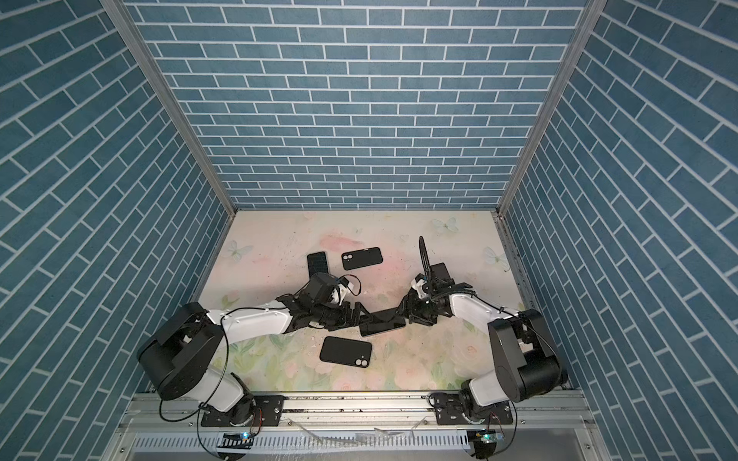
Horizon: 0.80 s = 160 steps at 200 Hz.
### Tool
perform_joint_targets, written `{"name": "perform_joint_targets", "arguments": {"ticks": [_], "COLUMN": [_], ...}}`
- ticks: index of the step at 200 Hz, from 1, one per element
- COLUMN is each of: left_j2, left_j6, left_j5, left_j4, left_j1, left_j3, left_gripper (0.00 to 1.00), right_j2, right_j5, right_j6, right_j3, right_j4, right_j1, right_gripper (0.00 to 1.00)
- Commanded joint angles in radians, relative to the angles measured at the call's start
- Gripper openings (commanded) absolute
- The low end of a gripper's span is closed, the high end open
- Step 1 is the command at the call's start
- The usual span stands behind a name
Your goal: Put the phone into the phone case
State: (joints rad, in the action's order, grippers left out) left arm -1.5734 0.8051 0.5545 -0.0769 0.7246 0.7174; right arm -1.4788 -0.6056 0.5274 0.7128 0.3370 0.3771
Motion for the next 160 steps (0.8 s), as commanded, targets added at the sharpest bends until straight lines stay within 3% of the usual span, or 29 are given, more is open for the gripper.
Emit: {"name": "perform_joint_targets", "arguments": {"ticks": [1,85,160], "left_j2": [-0.048,-0.118,-0.137], "left_j6": [0.003,0.005,0.005], "left_j5": [-0.003,-0.004,0.007], "left_j4": [0.008,-0.015,-0.037], "left_j1": [0.003,-0.002,-0.011], "left_j3": [0.029,0.042,0.035], "left_gripper": [0.97,0.95,0.94], "right_j2": [-0.026,-0.107,0.037], "right_j5": [-0.040,-0.241,-0.300], "right_j6": [0.011,0.014,0.044], "right_j3": [-0.011,-0.030,-0.048], "right_j4": [-0.037,-0.142,-0.259], "right_j1": [0.005,0.009,0.011], "right_gripper": [0.65,0.62,0.56]}}
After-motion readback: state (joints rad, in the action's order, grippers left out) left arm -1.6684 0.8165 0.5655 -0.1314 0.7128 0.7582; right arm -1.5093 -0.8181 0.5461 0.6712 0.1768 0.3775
